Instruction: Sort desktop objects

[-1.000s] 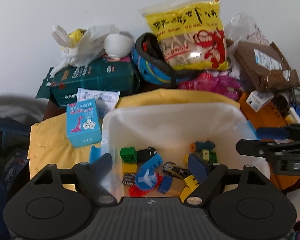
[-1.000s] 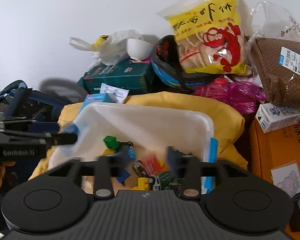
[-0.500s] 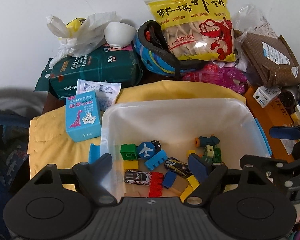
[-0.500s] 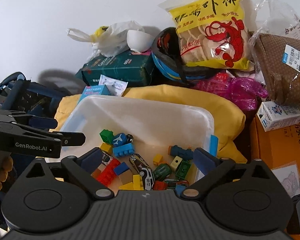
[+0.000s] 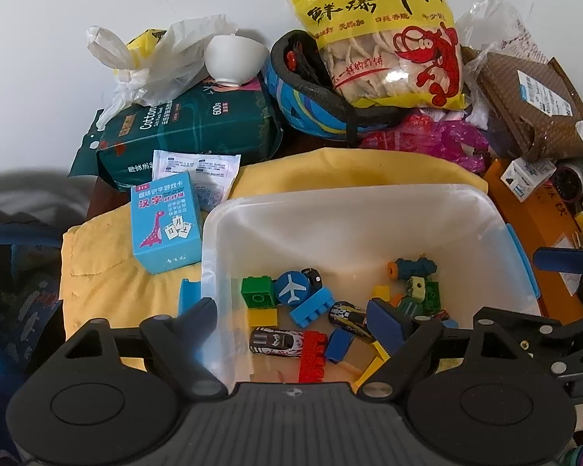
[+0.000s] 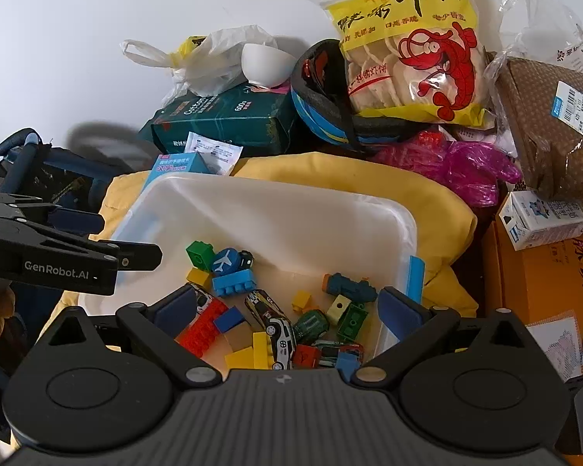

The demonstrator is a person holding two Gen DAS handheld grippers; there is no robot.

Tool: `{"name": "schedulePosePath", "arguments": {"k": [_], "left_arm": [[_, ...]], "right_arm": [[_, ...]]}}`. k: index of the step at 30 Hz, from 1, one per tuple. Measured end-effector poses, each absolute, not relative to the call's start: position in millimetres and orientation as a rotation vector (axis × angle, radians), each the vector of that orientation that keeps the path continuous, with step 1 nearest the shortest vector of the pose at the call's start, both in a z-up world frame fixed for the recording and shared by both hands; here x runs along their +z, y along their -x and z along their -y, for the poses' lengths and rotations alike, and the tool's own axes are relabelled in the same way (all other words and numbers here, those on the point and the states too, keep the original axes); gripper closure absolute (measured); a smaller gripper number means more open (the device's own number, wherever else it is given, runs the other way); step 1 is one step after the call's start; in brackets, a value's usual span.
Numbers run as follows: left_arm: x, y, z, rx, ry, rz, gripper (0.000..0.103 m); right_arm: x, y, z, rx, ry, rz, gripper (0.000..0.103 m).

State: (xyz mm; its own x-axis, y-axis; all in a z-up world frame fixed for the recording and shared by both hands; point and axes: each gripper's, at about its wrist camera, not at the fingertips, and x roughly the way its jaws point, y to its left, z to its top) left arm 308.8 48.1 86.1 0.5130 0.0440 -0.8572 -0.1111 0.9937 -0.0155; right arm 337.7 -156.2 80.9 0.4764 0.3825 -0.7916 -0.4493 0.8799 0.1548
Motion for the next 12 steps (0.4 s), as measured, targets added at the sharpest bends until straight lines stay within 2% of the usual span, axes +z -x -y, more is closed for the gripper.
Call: {"name": "schedulePosePath", "arguments": {"k": [12], "left_arm": [[84.1,-304.4,-48.5,0.092,0.056,-1.025,0.016]], "right_arm": [[78.5,-335.9,154.7,0.504,0.090,-0.951,0.001]]}}
